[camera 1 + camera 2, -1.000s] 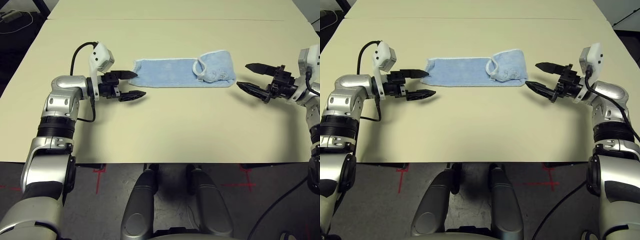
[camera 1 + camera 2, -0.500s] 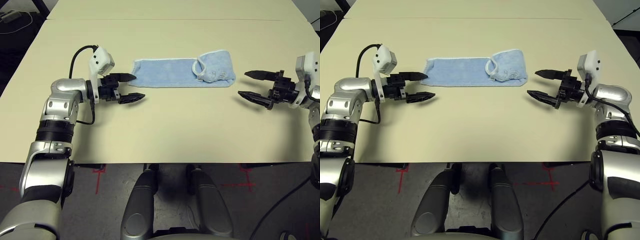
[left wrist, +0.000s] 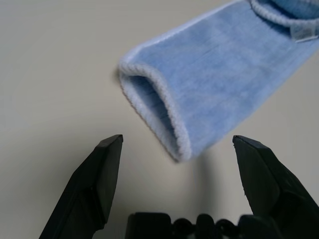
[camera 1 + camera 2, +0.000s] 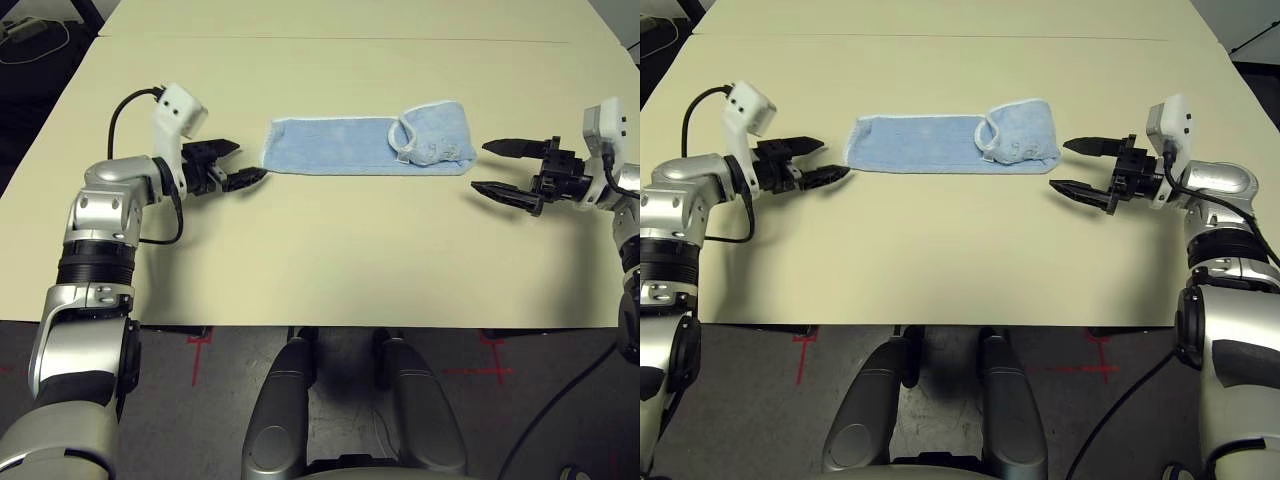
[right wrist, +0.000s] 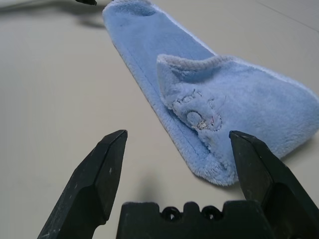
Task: Fold the towel and set it aside.
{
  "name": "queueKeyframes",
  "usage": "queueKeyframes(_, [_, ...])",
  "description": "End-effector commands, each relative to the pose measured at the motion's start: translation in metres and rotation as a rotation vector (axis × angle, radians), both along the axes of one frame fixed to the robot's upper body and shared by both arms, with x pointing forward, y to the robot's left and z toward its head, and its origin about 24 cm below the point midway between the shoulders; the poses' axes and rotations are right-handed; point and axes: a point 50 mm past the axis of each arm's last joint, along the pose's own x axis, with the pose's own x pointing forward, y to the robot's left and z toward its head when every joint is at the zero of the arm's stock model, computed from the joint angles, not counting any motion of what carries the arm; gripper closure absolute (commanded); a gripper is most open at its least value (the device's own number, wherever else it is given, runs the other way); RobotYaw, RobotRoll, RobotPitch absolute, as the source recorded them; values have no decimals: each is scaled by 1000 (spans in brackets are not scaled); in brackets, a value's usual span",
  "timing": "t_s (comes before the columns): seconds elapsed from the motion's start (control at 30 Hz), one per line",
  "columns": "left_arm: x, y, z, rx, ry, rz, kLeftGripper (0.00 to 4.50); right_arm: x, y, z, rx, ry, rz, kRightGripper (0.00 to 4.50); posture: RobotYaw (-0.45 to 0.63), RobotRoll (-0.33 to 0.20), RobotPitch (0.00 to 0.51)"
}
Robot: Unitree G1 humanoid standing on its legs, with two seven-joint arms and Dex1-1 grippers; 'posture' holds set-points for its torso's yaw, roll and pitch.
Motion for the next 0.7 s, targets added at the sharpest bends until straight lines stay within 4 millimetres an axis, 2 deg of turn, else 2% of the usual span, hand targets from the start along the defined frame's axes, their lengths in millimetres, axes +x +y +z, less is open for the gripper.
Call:
queueKeyframes(0.03, [-13, 1, -16, -24, 209, 8, 0, 1, 1, 3, 21, -14, -5, 43, 82, 0, 280])
queueKeyframes(0.13, [-17, -2, -13, -77, 288, 15, 0, 1, 2, 2, 19, -16, -2, 43, 81, 0, 276])
queueKeyframes(0.3, [-16, -4, -9, -93, 302, 14, 0, 1, 2, 2, 14, -14, -3, 43, 78, 0, 280])
queueKeyframes(0.7, [-4, -34, -10, -285, 348, 13, 0, 1, -1, 0, -2, -10, -26, 43, 74, 0, 290])
